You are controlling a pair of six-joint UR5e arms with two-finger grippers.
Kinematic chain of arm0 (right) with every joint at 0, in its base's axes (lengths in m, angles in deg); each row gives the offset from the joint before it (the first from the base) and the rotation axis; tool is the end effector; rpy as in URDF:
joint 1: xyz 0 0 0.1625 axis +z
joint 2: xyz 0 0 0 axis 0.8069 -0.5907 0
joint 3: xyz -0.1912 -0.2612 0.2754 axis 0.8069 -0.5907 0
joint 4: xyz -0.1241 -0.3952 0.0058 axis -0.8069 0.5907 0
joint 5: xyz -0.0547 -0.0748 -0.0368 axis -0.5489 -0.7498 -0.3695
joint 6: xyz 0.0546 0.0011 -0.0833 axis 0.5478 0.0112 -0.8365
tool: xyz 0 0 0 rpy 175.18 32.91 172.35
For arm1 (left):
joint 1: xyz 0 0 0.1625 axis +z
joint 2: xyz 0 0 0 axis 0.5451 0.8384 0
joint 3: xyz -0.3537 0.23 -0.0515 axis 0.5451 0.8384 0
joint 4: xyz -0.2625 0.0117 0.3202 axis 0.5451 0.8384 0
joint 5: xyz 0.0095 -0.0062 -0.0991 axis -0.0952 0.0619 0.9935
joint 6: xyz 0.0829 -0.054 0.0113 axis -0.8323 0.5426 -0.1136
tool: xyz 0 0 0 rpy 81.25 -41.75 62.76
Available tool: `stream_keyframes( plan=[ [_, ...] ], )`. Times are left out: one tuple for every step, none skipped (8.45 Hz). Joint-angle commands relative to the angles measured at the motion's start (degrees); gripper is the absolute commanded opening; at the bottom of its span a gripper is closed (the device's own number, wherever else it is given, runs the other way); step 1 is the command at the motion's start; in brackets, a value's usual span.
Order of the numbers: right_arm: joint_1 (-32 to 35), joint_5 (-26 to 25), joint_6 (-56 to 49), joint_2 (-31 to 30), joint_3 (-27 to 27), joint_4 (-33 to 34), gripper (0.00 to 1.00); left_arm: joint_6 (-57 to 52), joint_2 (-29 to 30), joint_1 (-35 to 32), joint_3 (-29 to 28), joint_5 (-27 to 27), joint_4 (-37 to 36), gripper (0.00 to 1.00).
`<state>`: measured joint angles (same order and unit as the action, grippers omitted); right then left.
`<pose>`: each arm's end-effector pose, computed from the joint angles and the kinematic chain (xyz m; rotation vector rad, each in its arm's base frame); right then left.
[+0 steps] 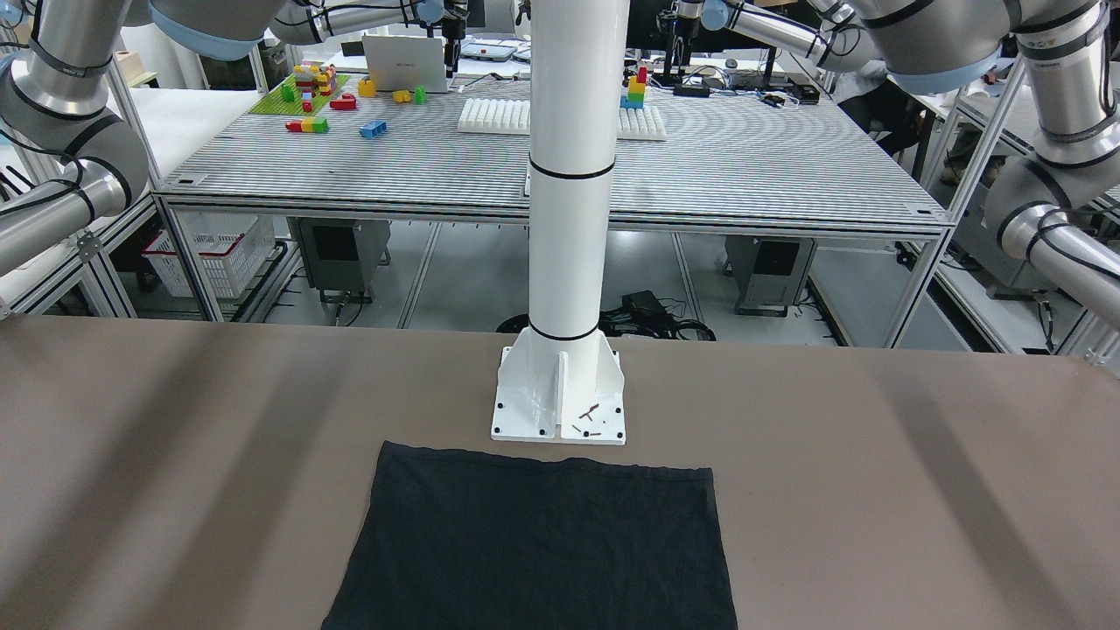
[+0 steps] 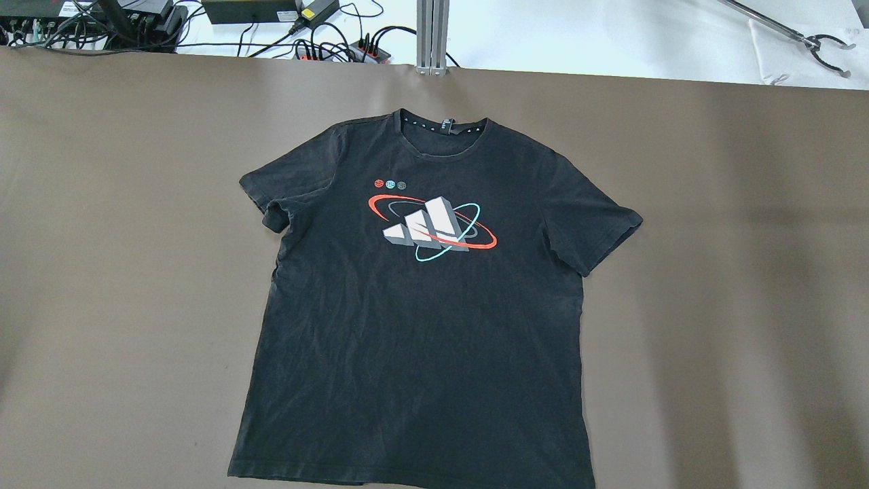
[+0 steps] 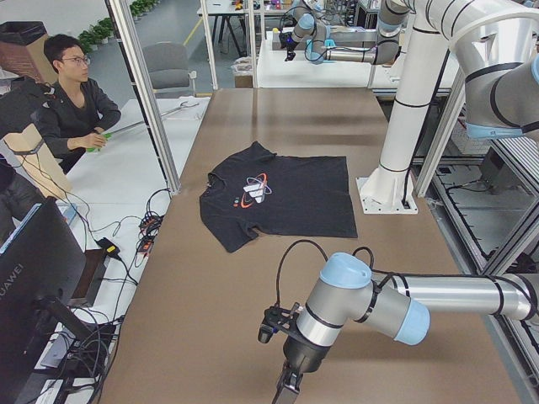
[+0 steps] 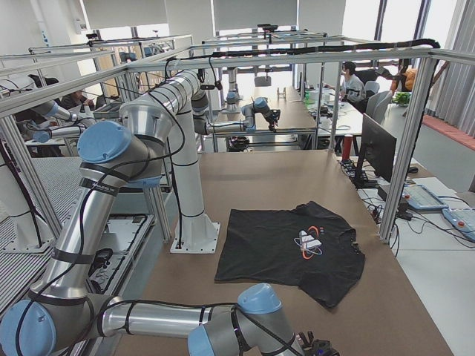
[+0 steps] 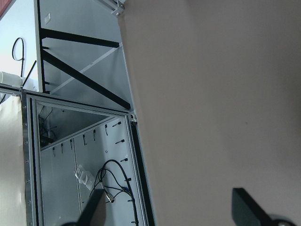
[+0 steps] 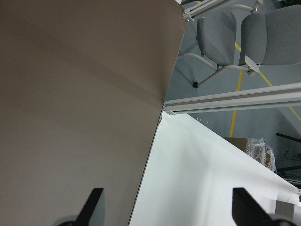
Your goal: Fold clothes
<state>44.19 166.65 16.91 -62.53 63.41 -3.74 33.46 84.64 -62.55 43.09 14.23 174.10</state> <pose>0.1704 -0.4100 0.6196 0.4947 -0.1051 -0.2226 -0.1504 -0.4200 0.6056 0.4665 0.1871 0.1064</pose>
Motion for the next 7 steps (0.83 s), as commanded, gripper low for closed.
stream_keyframes(
  plan=[
    [0.5,0.3,0.2,0.0,0.1,0.0,0.95,0.4,-0.1,0.0,0.0,0.0,0.1,0.94],
    [0.5,0.3,0.2,0.1,0.1,0.0,0.95,0.6,0.5,0.0,-0.7,-0.1,0.0,0.94],
    [0.5,0.5,0.2,0.0,0.1,0.0,0.95,0.9,0.5,0.0,-0.6,0.1,0.0,0.94],
    [0.5,0.5,0.2,-0.1,0.2,0.0,0.95,0.9,0.3,0.0,-0.9,-0.2,0.0,0.94],
    [0.5,0.5,0.2,-0.1,0.1,0.0,0.95,0.6,0.1,0.0,-1.4,-0.2,0.1,0.94],
    [0.5,0.6,0.2,-0.2,0.2,0.0,0.95,0.7,-0.2,0.0,-1.3,-0.1,0.3,0.94],
    [0.6,0.6,0.2,-0.5,0.6,-0.1,0.95,0.8,-0.2,0.0,-1.0,0.0,0.4,0.94]
  ],
)
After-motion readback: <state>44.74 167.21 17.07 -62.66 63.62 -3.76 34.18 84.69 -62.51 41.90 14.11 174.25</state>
